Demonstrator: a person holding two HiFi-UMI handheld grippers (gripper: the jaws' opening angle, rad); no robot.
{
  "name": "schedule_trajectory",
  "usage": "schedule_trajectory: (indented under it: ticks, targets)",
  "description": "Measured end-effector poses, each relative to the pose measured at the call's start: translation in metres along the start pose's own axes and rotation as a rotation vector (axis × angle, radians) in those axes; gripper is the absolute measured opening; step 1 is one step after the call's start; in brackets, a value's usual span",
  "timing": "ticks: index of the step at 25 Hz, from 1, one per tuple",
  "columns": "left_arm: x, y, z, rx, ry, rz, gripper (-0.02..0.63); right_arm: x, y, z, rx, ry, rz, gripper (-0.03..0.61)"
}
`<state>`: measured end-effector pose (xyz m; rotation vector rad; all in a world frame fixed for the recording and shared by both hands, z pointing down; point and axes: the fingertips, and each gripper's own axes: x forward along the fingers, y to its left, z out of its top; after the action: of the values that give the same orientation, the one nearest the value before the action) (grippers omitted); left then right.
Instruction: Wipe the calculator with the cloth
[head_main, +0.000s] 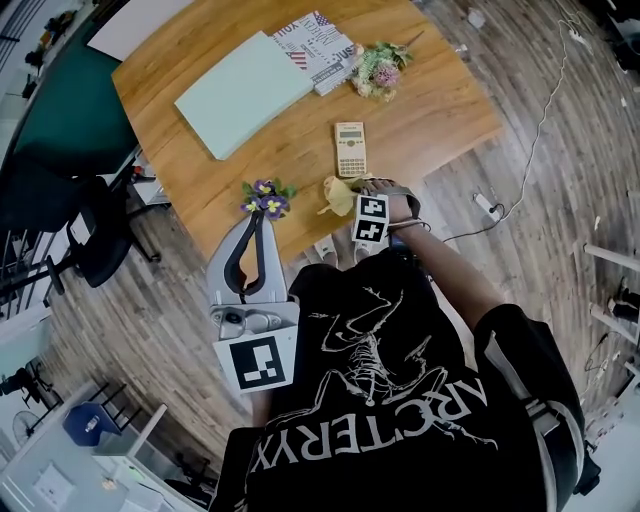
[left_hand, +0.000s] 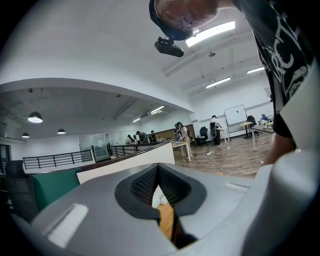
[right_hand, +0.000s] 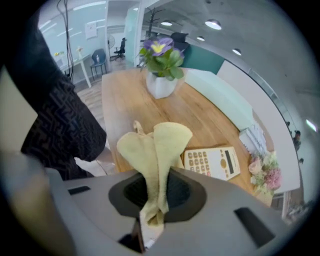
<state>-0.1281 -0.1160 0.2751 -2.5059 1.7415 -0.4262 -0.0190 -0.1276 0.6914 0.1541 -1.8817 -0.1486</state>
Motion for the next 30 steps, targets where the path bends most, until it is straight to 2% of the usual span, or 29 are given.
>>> schedule_trajectory:
  ticks: [3, 5, 9, 12, 15, 17, 19, 22, 26, 30]
  targets:
    - [0.000, 0.001, 0.002, 0.005, -0.007, -0.007, 0.009, -0.038, -0.021, 0.008, 0.210, -0.127, -0.024, 0.057]
    - [0.001, 0.001, 0.004, 0.007, -0.013, -0.009, 0.009, -0.080, -0.045, 0.010, 0.319, -0.200, -0.101, 0.057]
    - [0.008, -0.003, 0.007, 0.016, -0.029, -0.033, 0.009, -0.184, -0.098, -0.002, 0.422, -0.300, -0.354, 0.057]
    - [0.016, -0.005, 0.013, 0.023, -0.048, -0.057, 0.009, -0.264, -0.127, -0.010, 0.537, -0.459, -0.522, 0.057]
    - [0.024, -0.007, 0.021, 0.022, -0.079, -0.076, 0.009, -0.341, -0.140, -0.012, 0.548, -0.616, -0.702, 0.057]
    - [0.029, -0.007, 0.025, 0.014, -0.101, -0.081, 0.009, -0.384, -0.140, -0.009, 0.561, -0.736, -0.784, 0.057]
    - [0.033, -0.007, 0.029, 0.009, -0.115, -0.084, 0.009, -0.414, -0.137, -0.006, 0.593, -0.854, -0.826, 0.057]
    - [0.038, -0.010, 0.033, 0.011, -0.129, -0.102, 0.009, -0.436, -0.130, -0.006, 0.634, -0.954, -0.874, 0.057]
    - [0.040, -0.012, 0.037, 0.012, -0.139, -0.117, 0.009, -0.449, -0.121, 0.006, 0.636, -1.030, -0.882, 0.057]
    - [0.042, -0.011, 0.039, 0.017, -0.147, -0.115, 0.009, -0.444, -0.118, 0.015, 0.602, -1.027, -0.854, 0.057]
